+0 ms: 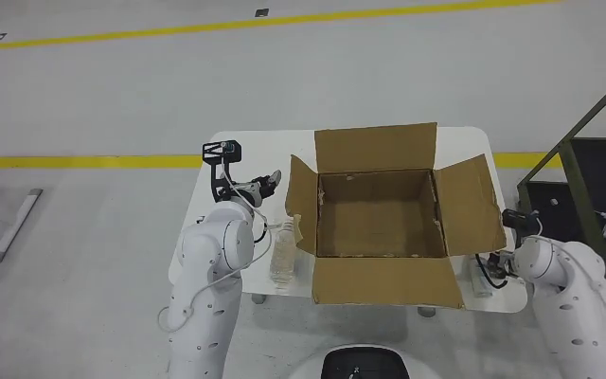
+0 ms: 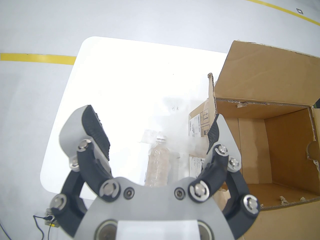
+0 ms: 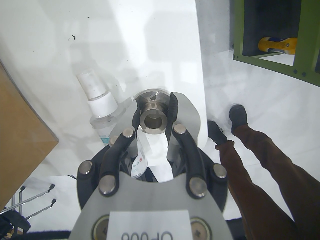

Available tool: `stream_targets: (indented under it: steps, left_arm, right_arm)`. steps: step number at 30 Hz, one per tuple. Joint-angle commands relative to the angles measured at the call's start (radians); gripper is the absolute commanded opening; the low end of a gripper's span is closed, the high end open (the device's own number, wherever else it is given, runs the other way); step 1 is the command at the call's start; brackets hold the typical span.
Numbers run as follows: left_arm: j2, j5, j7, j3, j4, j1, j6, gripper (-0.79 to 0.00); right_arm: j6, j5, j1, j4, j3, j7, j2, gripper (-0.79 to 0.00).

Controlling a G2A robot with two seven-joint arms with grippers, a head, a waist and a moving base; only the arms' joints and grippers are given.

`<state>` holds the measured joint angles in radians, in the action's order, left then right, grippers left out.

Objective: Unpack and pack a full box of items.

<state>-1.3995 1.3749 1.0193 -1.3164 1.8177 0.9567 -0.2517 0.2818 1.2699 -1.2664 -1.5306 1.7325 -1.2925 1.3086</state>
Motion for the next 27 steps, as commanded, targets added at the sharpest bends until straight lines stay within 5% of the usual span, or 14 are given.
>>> stream_targets:
  steps: [1,10,18,20,22,27]
  left_arm:
    - [0.0,0.0,0.0,0.0,0.0,0.0,0.0,0.0]
    - [0.0,0.0,0.0,0.0,0.0,0.0,0.0,0.0]
    - [0.0,0.0,0.0,0.0,0.0,0.0,0.0,0.0]
    - [0.0,0.0,0.0,0.0,0.0,0.0,0.0,0.0]
    - [0.0,0.0,0.0,0.0,0.0,0.0,0.0,0.0]
    - [0.0,0.0,0.0,0.0,0.0,0.0,0.0,0.0]
  right_arm:
    - [0.004,0.0,-0.001,-0.001,-0.001,-0.001,-0.001,-0.557]
    - [0.012,-0.013,-0.01,-0.012,0.004,-0.004,-0.006,-0.434]
    - [0.027,-0.129,-0.047,-0.152,0.098,0.05,-0.012,-0.434]
    - [0.041,-0.196,-0.072,-0.237,0.156,0.108,-0.012,-0.486]
    - [0.048,-0.272,-0.108,-0.315,0.205,0.185,-0.009,-0.76]
    - [0.007,-0.492,-0.171,-0.451,0.284,0.379,0.002,-0.785]
